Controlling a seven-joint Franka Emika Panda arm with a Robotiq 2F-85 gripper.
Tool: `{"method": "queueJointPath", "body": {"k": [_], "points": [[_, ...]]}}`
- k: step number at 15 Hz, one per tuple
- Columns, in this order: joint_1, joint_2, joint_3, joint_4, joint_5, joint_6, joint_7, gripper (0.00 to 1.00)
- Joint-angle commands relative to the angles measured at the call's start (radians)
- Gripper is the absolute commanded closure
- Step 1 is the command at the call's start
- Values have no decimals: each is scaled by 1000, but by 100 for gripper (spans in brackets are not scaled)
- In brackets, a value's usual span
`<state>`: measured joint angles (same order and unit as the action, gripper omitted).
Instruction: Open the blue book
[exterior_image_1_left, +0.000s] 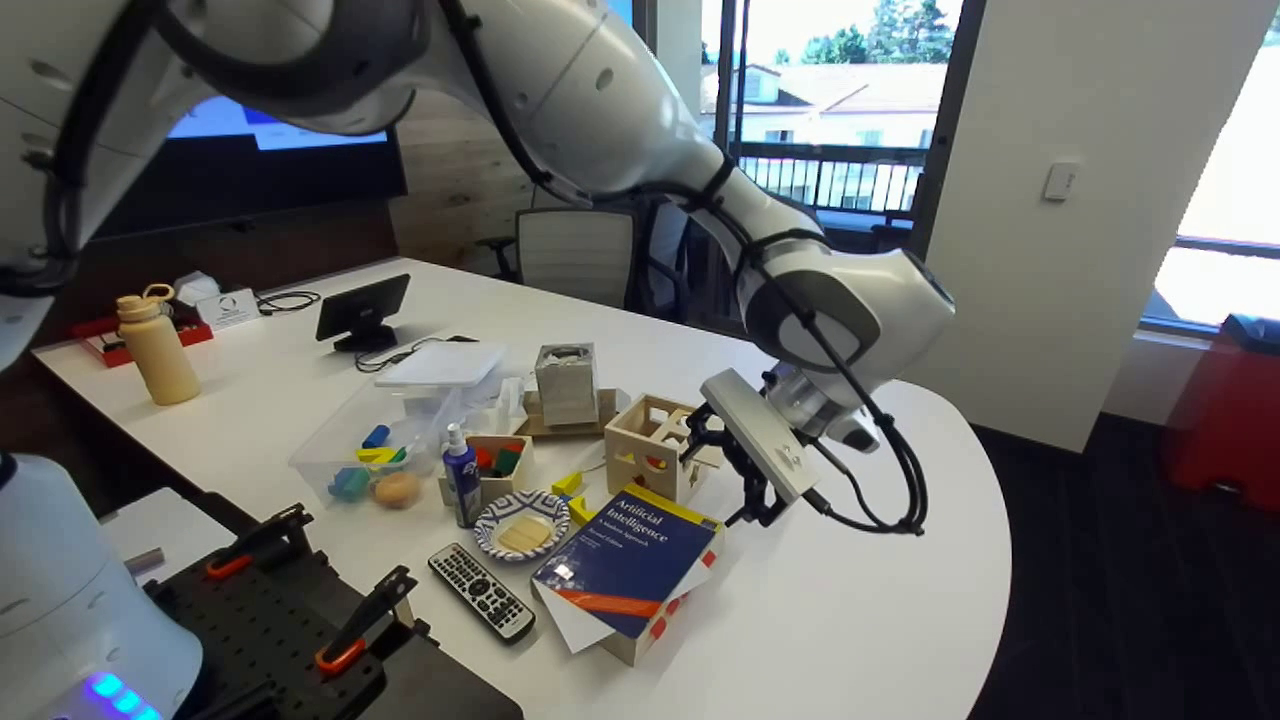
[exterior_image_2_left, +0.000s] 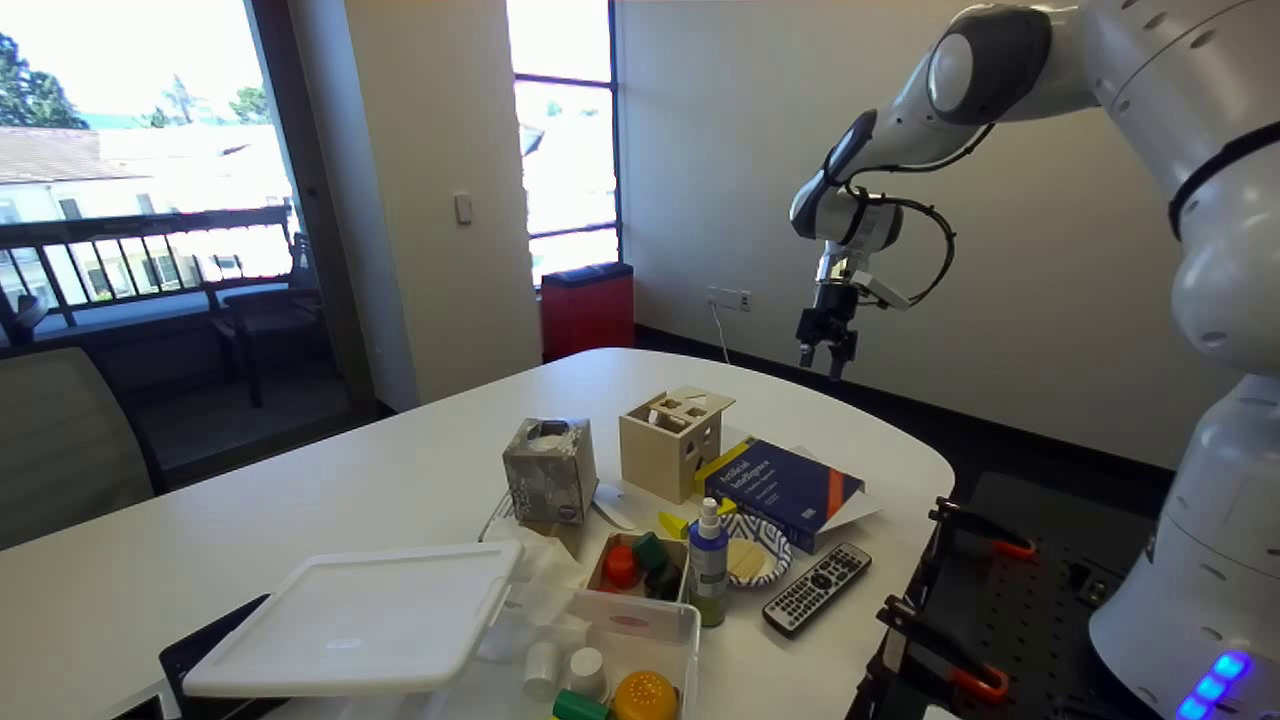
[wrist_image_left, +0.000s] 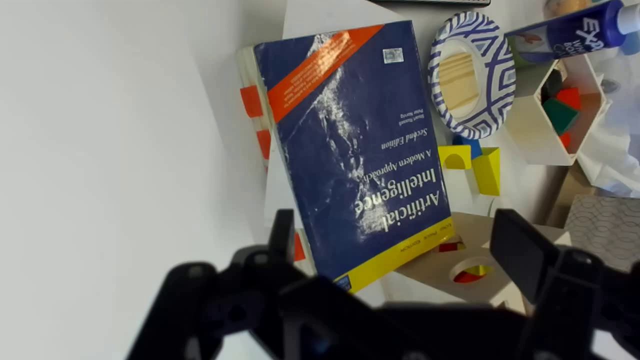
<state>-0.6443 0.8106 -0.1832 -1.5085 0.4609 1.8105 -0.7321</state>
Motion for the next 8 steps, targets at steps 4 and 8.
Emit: {"method": "queueJointPath", "body": {"k": [4,8], "points": [[-80,253,80,240,-41,-89,146,0],[-97,347,109,307,-64,-120,202,0]]}}
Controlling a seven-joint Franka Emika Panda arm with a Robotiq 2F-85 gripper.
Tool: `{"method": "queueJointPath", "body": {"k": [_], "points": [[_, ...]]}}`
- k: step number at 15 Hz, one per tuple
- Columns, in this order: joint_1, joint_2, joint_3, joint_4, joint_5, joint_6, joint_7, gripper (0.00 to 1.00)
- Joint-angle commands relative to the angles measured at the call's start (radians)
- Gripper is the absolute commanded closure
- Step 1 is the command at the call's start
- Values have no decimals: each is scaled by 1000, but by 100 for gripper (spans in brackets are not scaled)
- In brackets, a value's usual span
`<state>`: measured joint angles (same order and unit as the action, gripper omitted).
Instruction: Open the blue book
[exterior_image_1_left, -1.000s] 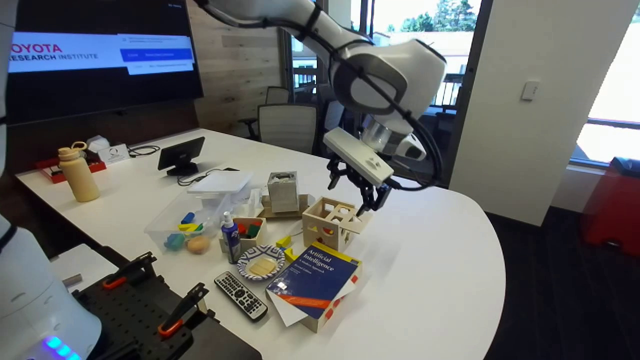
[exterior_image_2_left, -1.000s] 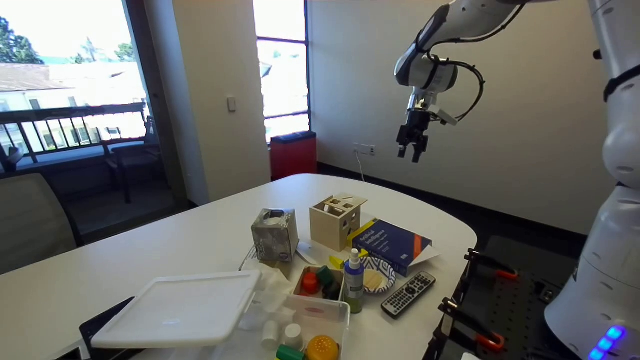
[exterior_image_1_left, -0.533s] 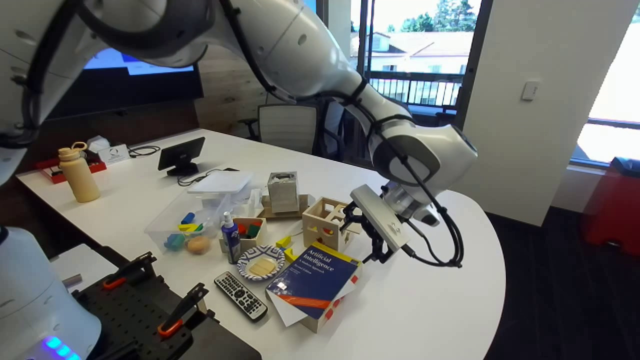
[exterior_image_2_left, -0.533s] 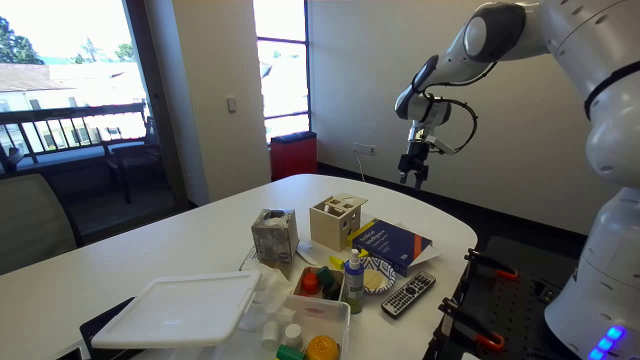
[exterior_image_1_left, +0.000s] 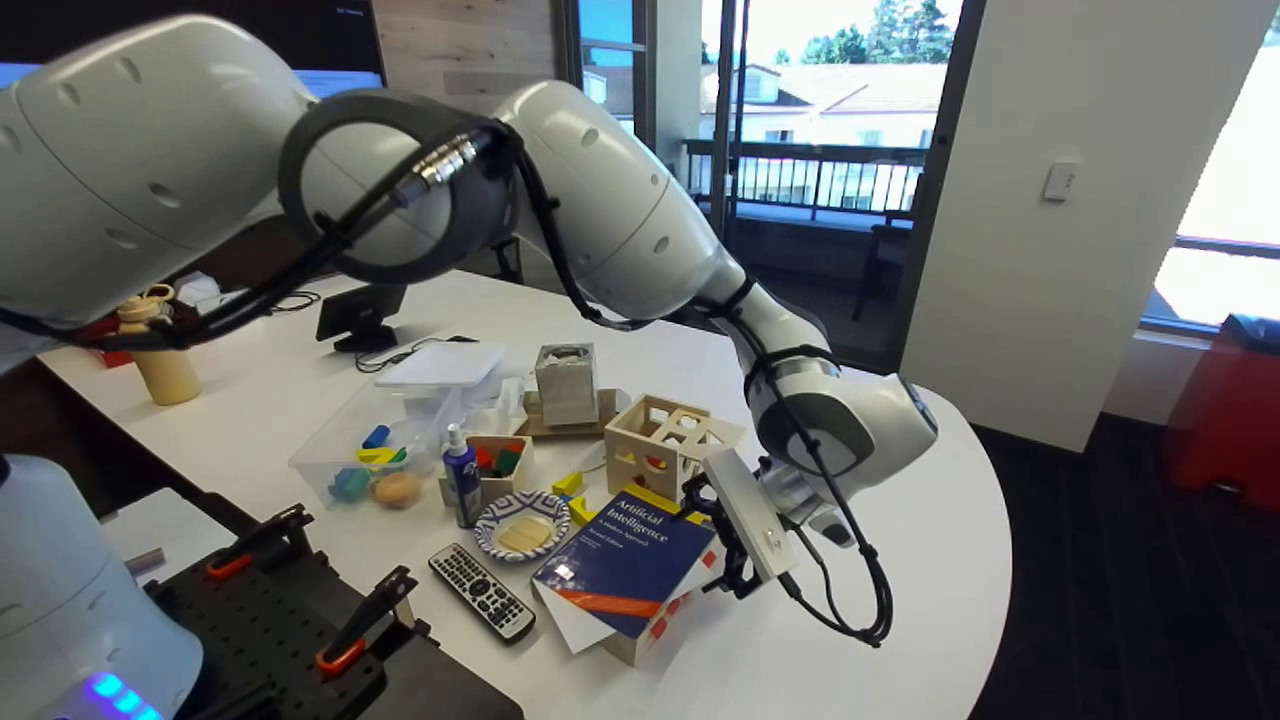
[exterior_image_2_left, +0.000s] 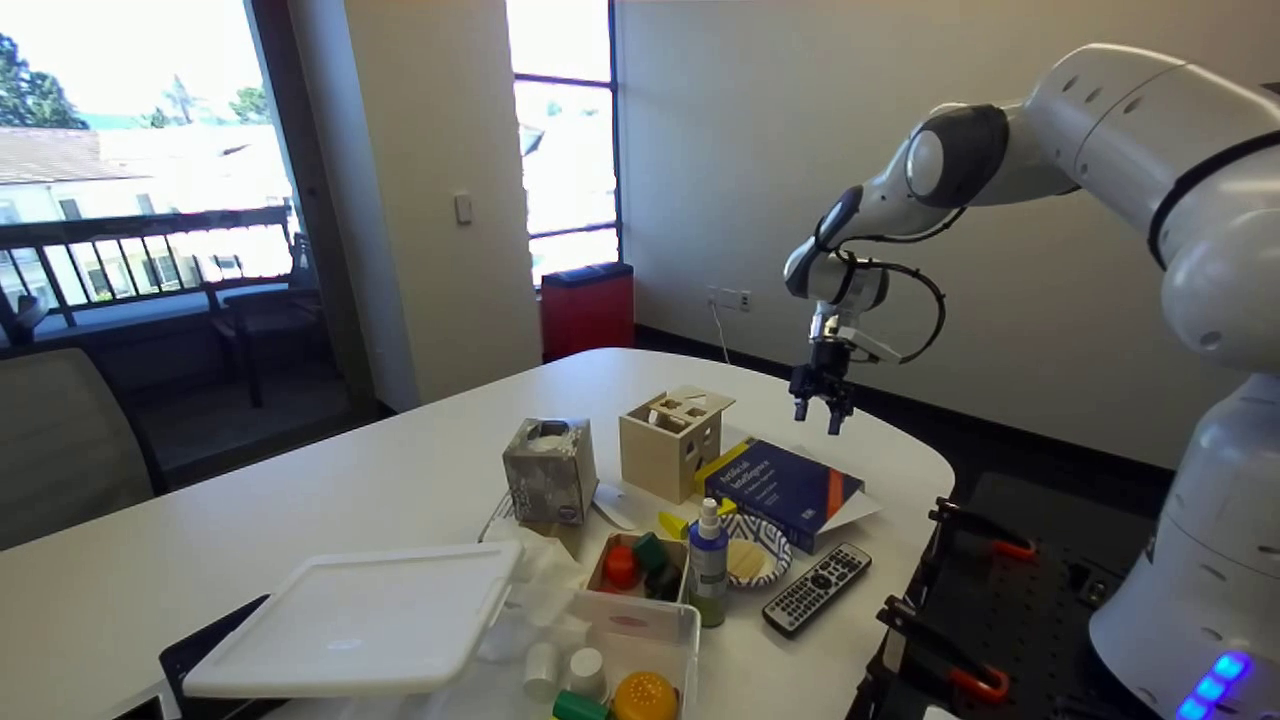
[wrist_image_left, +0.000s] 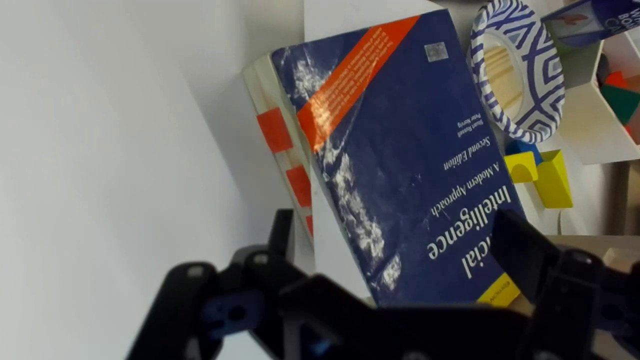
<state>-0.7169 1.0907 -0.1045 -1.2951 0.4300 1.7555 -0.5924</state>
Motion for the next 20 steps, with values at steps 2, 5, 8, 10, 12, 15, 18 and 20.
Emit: {"method": "queueJointPath", "body": {"k": [2,5,8,10,12,15,18,20], "points": [[-29,104,43,124,-45,-80,84,0],[-30,141,53,160,-62,-93,110,0],[-33,168,59,187,-72,-108,131,0],[-28,179,62,192,-89,-119,130,0],[-25,187,65,194,-102,-133,127,0],[-25,191,76,197,-107,-157,124,0],[-24,185,91,201,-106,-193,116,0],[-22,187,96,216,-110,-219,114,0]]}}
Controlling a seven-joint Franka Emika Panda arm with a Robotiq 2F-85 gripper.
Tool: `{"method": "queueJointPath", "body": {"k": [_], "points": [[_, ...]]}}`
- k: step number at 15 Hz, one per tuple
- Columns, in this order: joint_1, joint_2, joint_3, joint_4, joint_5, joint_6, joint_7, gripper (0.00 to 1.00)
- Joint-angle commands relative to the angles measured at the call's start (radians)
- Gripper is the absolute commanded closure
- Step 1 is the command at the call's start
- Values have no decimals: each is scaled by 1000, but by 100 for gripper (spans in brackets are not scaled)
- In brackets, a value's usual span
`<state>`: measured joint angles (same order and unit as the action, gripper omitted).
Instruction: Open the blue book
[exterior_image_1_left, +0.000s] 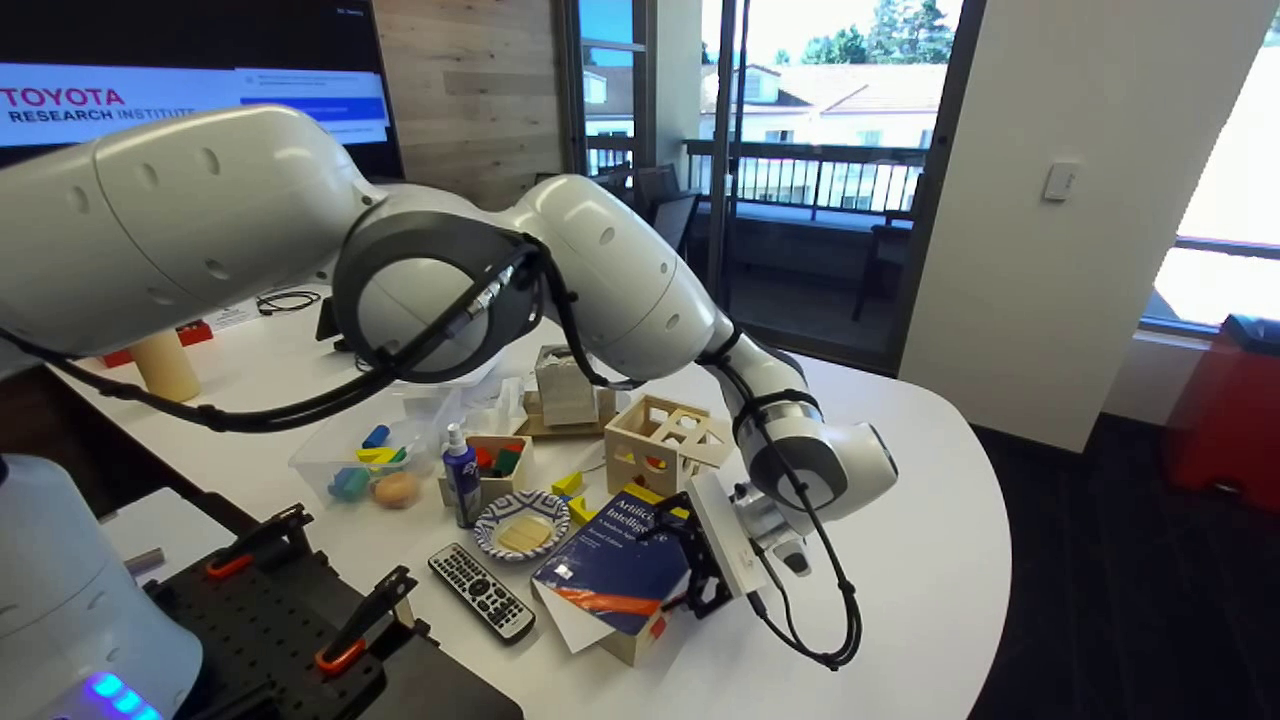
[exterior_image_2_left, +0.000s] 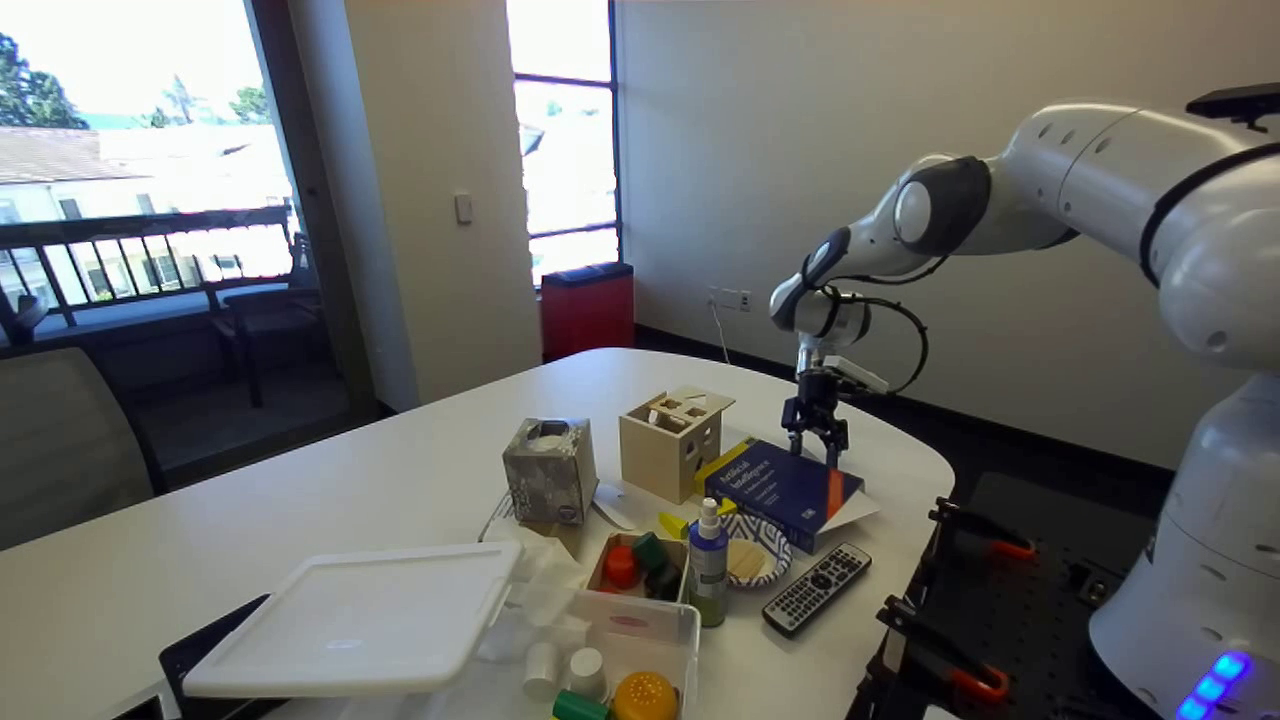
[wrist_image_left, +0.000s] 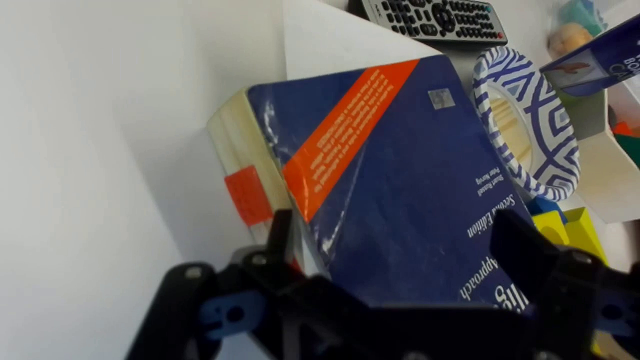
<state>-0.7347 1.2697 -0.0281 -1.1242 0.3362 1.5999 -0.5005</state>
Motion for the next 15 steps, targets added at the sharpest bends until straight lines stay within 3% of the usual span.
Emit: {"method": "queueJointPath", "body": {"k": [1,15], "points": [[5,-1,7,36,-6,-70,15,0],[-5,-56,41,-12,16,-120,-43,0]]}}
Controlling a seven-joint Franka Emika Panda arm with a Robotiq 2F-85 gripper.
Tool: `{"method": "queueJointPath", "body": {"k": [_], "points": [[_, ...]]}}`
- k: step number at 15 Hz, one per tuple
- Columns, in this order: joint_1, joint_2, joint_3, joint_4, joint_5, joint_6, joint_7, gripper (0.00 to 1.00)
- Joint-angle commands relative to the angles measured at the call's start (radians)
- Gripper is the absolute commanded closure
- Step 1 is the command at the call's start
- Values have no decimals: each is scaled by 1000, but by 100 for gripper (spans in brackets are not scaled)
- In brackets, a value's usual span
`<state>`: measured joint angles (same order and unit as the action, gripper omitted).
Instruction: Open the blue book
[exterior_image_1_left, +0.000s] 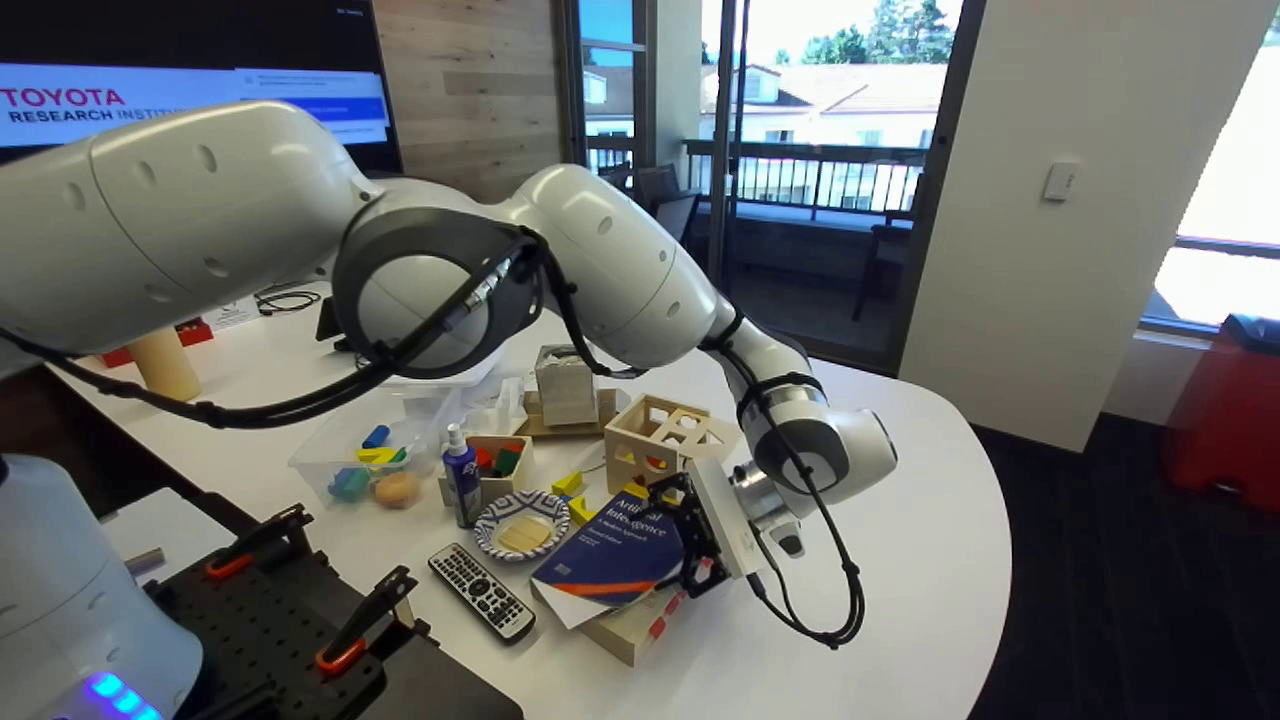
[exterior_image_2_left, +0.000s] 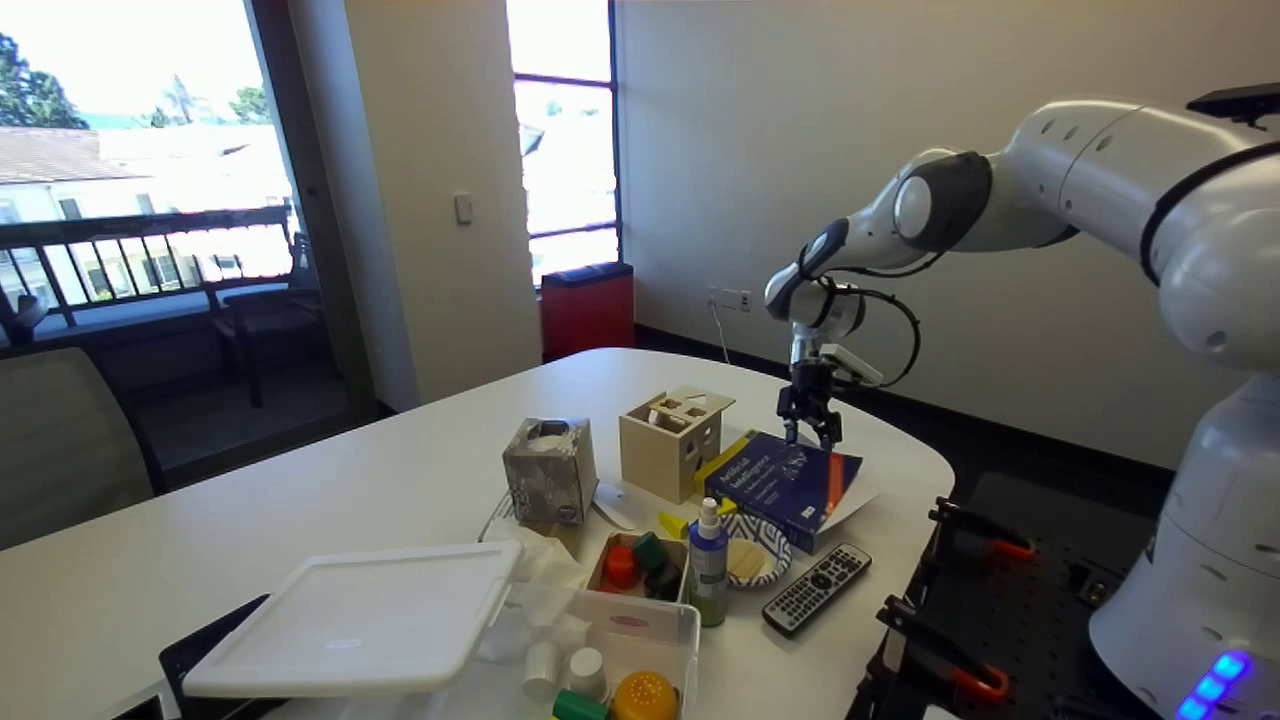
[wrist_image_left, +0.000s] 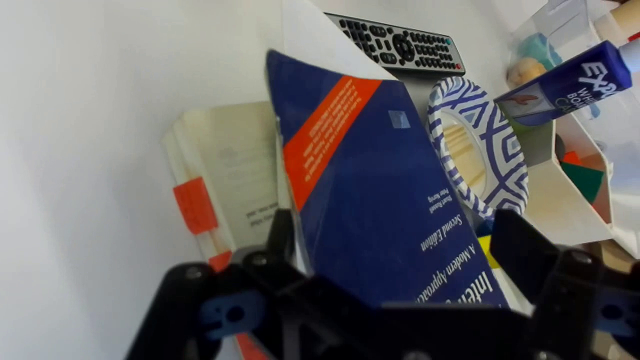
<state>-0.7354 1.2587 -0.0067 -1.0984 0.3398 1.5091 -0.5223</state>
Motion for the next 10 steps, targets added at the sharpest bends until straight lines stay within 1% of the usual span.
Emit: {"method": "queueJointPath", "body": {"k": [1,5,10], "points": [[-3,-54,26,-45,13,-32,-28,0],[-11,-87,50,-80,15,-36,-57,0],[-20,-177,67,-183,21,-24,-131,0]]}}
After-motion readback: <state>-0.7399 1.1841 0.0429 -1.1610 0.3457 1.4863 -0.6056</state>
